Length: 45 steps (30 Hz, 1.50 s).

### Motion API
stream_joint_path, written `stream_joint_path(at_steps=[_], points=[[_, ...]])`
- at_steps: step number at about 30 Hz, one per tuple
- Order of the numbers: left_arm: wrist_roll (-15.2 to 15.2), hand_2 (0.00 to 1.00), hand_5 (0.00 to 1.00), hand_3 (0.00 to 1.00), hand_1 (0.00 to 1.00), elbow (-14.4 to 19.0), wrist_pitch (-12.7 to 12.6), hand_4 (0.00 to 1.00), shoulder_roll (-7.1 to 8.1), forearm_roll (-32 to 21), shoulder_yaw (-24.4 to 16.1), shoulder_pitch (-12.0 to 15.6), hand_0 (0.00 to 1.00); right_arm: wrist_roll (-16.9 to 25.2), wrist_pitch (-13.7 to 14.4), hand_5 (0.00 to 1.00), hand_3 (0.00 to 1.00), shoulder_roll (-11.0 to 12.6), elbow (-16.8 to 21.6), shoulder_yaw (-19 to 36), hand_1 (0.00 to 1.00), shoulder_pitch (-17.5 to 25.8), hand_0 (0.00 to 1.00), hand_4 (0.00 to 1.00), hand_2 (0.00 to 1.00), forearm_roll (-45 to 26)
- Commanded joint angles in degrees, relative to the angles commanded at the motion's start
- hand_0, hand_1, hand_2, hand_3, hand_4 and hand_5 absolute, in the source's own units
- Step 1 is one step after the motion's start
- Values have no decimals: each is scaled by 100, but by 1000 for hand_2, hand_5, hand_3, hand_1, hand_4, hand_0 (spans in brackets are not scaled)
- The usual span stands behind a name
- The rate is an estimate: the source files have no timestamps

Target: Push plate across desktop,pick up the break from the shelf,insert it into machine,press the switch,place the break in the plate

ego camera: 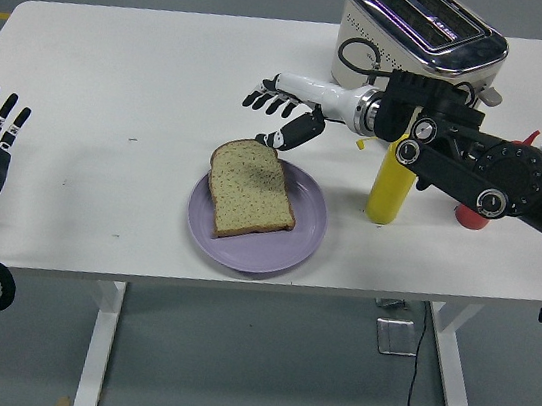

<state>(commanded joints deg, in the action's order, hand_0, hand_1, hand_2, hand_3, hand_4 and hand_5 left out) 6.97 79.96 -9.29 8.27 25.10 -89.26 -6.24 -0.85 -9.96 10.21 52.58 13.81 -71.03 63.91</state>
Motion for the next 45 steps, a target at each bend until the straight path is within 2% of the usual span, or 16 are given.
stream_joint_path(at_steps=[6,7,12,13,18,22,24,25,30,31,36,37,39,42,43,45], points=[[2,946,998,808,867,0,-1,605,0,-4,7,8,827,9,41,223,876,41,73,102,824,35,786,695,867,56],[4,947,998,805,864,1,-1,603,0,-5,8,11,824,9,63,263,867,57,117,139,819,39,783,707,857,108],[9,947,998,805,864,8,-3,603,10,-11,15,32,824,2,164,263,867,171,441,452,819,18,783,707,857,446],[10,944,998,801,863,10,-3,603,13,-12,16,38,822,-5,183,280,858,213,550,582,805,1,769,710,829,516],[10,944,998,801,863,13,-4,603,28,-15,26,71,822,-37,269,280,858,445,937,1147,805,-108,769,710,829,635],[8,944,998,800,861,13,-6,603,34,-21,37,99,819,-61,431,288,840,669,1127,1611,802,-140,778,687,811,458],[8,944,998,800,861,14,-8,603,38,-26,38,113,819,-123,579,288,840,800,1223,1880,802,-108,778,687,811,226],[8,942,998,799,861,15,-9,604,40,-29,38,119,818,-157,659,315,832,860,1267,2026,813,-86,819,538,817,87],[7,942,998,799,861,27,-14,604,38,-44,2,148,818,-129,1007,315,832,1276,1586,2805,813,264,819,538,817,-830],[7,942,998,799,861,30,-14,603,38,-47,-7,152,818,-110,1052,388,857,1341,1629,2931,833,325,848,488,836,-999],[11,942,998,799,861,56,-17,603,51,-58,-95,191,818,18,1372,388,857,1872,1838,3763,833,861,848,488,836,-2068],[11,942,998,800,862,62,-17,606,53,-58,-111,197,818,45,1428,423,872,1992,1865,3945,849,1001,870,495,854,-2294],[12,942,998,800,862,68,-17,606,54,-59,-128,203,818,81,1500,423,872,2160,1898,4255,849,1228,870,495,854,-2691],[13,942,998,800,862,76,-15,606,52,-59,-141,202,818,116,1584,423,872,2362,1908,4783,849,1638,870,495,854,-3382],[13,942,998,799,862,77,-14,606,51,-60,-142,200,817,122,1599,484,869,2399,1904,4913,853,1743,892,505,862,-3556],[13,942,998,799,862,81,-12,606,49,-64,-143,190,817,126,1621,484,869,2484,1896,5236,853,2020,892,505,862,-3987]])
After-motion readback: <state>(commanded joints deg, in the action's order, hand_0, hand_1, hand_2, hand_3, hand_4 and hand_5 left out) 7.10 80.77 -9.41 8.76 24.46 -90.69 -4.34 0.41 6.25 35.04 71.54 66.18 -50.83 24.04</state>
